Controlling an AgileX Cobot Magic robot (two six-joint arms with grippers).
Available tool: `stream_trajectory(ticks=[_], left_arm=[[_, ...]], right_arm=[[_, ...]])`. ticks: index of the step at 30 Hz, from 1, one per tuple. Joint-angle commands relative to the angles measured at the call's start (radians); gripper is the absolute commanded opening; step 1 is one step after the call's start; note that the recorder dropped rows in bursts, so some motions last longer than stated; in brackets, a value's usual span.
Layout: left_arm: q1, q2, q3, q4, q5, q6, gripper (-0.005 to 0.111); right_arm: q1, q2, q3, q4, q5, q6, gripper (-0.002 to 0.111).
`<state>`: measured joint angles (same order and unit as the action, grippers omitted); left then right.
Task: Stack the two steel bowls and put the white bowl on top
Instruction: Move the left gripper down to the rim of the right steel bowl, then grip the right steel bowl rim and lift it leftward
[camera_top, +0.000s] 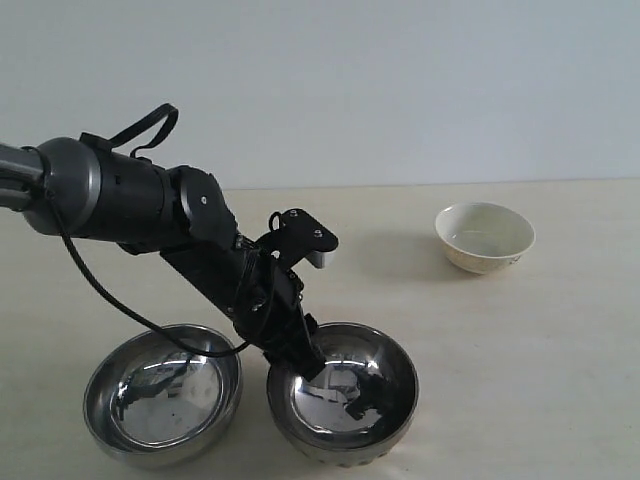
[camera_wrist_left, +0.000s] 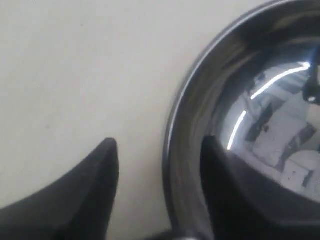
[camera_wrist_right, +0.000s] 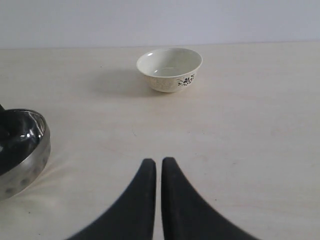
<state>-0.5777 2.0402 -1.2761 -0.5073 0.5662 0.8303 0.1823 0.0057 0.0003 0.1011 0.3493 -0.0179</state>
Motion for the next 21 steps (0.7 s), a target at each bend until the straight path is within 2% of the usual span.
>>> stream_trajectory(ticks=[1,2,6,9,12,14,17,21], left_arm=[[-0.005,-0.007,-0.005,-0.008,-0.034,0.003,0.013],[-0.005,-0.009,-0.013,-0.008,-0.041,-0.004,0.004],[0.018,-0.009,-0.073,-0.012,-0.04,-0.087,0.004],[0.061,-0.009,-0.142,-0.004,0.001,-0.139,0.004],[0.157,-0.009,-0.195,-0.006,0.017,-0.241,0.004],[0.209,-0.009,-0.205,-0.015,0.036,-0.261,0.004],[0.327,-0.009,-0.205,-0.035,0.06,-0.264,0.004],[0.42,-0.009,-0.205,-0.074,0.043,-0.294,0.004]], right_arm=[[-0.004,-0.006,0.0,-0.007,-0.008,-0.002,0.0],[-0.004,-0.006,0.0,-0.007,-0.008,-0.002,0.0],[-0.004,-0.006,0.0,-0.007,-0.008,-0.002,0.0],[-0.004,-0.006,0.0,-0.007,-0.008,-0.002,0.0],[-0.004,-0.006,0.0,-0.007,-0.008,-0.002,0.0],[-0.004,-0.006,0.0,-0.007,-0.008,-0.002,0.0],[-0.004,-0.006,0.0,-0.007,-0.008,-0.002,0.0],[-0.004,-0.006,0.0,-0.007,-0.008,-0.002,0.0]])
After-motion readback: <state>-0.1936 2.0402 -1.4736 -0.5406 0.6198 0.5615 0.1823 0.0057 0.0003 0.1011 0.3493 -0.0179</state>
